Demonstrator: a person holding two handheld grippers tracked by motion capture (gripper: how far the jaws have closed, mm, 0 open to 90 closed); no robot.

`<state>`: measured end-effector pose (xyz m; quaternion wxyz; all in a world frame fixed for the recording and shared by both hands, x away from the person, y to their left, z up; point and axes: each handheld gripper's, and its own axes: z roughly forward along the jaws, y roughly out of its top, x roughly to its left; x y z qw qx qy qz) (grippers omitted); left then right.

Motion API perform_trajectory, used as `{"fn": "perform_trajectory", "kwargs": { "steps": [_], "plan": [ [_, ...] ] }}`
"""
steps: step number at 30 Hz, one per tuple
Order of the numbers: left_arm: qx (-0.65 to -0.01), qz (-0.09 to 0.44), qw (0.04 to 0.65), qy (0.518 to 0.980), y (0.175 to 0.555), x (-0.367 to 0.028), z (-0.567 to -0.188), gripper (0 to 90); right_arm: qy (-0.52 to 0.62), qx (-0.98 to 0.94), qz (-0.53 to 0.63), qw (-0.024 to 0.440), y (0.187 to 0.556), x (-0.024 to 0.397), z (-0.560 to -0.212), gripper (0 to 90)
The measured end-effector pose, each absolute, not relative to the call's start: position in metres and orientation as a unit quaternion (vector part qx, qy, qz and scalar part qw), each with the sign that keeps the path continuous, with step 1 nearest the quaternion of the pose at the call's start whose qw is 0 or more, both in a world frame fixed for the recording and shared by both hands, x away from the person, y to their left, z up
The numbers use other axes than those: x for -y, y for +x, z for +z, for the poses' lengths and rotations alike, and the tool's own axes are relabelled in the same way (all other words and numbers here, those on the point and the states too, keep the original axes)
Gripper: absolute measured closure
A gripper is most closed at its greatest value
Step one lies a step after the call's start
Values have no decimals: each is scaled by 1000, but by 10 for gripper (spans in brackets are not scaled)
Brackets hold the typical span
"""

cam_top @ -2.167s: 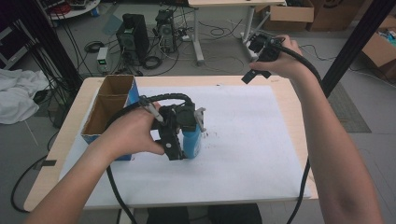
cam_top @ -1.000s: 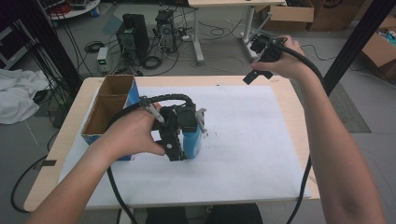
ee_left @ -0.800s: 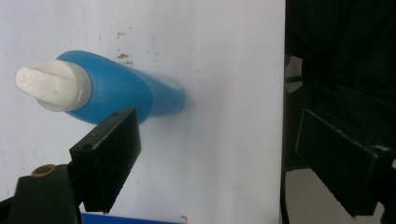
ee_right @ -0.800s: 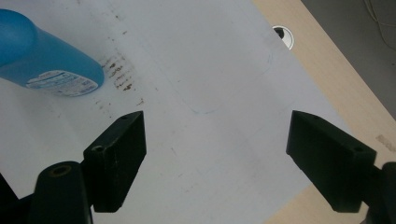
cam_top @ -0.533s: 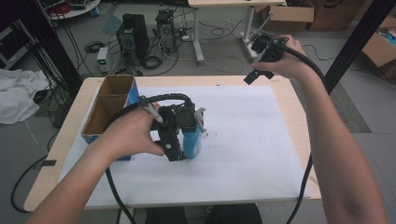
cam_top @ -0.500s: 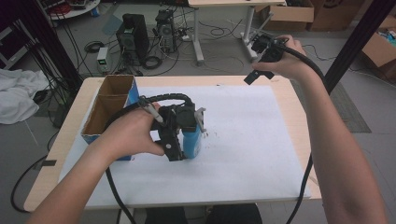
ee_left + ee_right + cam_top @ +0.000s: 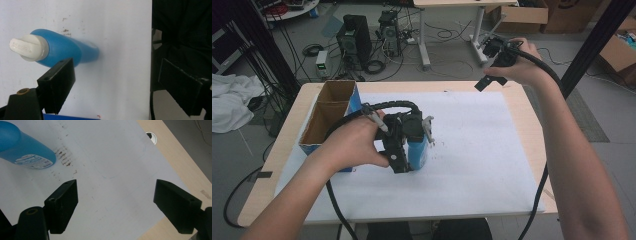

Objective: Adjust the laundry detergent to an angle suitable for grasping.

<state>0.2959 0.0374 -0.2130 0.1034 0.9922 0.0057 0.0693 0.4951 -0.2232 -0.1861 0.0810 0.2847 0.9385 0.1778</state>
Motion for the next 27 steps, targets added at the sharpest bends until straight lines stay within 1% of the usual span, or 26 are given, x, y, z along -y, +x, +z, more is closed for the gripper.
{"fn": "perform_trajectory", "kwargs": {
  "steps": [27],
  "plan": [
    [-9,69,100,993,294,-37,-213,144,282,-940,175,80,493,222,-188,194]
  ]
}}
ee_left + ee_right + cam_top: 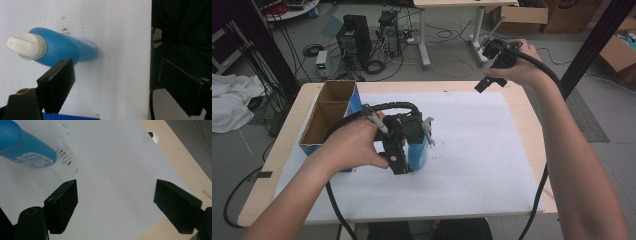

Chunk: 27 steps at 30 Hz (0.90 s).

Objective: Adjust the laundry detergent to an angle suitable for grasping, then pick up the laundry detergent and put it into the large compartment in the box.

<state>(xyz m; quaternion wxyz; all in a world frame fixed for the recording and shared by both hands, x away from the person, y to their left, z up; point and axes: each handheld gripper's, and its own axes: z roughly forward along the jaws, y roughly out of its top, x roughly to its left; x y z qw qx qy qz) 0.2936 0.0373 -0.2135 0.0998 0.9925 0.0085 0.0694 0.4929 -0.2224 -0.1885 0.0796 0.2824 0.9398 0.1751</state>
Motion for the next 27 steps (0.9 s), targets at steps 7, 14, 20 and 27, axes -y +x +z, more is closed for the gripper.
{"fn": "perform_trajectory", "kwargs": {
  "steps": [7,14,20,27],
  "plan": [
    [-12,72,98,992,292,-37,-214,143,281,-940,177,80,493,222,-188,193],
    [-23,72,97,992,291,-38,-215,143,278,-941,176,79,494,219,-192,191],
    [-53,82,96,991,295,-38,-217,144,277,-941,175,79,491,220,-193,192],
    [-120,99,108,982,304,-36,-219,153,281,-940,177,76,491,225,-196,192]
  ]
}}
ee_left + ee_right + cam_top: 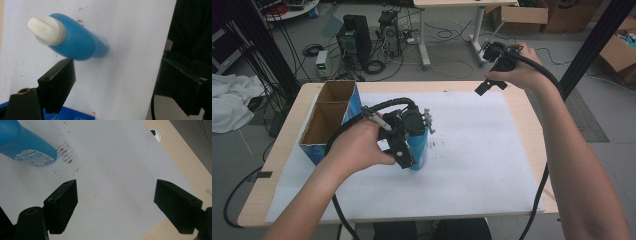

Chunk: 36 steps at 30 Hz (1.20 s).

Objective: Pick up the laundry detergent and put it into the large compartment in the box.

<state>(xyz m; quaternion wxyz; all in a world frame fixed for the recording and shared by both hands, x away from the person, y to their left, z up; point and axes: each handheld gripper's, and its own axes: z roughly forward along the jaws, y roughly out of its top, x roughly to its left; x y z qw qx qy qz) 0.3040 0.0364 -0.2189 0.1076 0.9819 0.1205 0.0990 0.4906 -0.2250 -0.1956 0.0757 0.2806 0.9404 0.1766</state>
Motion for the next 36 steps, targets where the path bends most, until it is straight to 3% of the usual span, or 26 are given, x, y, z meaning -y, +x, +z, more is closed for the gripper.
{"fn": "perform_trajectory", "kwargs": {
  "steps": [15,36],
  "plan": [
    [-231,115,116,959,319,-29,-232,138,277,-940,183,75,487,226,-198,193],
    [-309,121,130,934,336,-26,-245,140,272,-941,189,73,486,230,-201,192]
  ]
}}
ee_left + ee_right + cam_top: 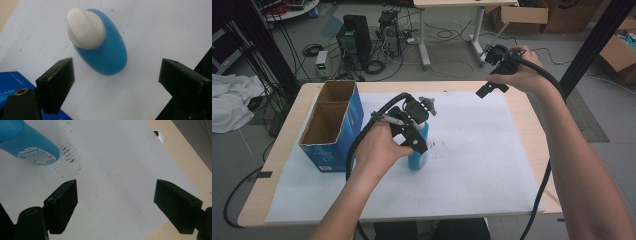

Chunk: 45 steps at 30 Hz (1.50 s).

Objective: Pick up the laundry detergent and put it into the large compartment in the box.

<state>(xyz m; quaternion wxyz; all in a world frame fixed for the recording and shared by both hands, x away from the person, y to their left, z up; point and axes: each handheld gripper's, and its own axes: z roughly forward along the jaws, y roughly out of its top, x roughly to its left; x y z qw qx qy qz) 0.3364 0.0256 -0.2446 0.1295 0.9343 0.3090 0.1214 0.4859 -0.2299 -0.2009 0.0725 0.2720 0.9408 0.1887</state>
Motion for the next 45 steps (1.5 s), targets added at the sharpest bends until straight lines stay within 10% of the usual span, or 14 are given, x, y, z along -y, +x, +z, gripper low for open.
{"fn": "perform_trajectory", "kwargs": {
  "steps": [45],
  "plan": [
    [-391,154,152,895,358,-12,-279,146,263,-943,193,72,480,233,-202,192]
  ]
}}
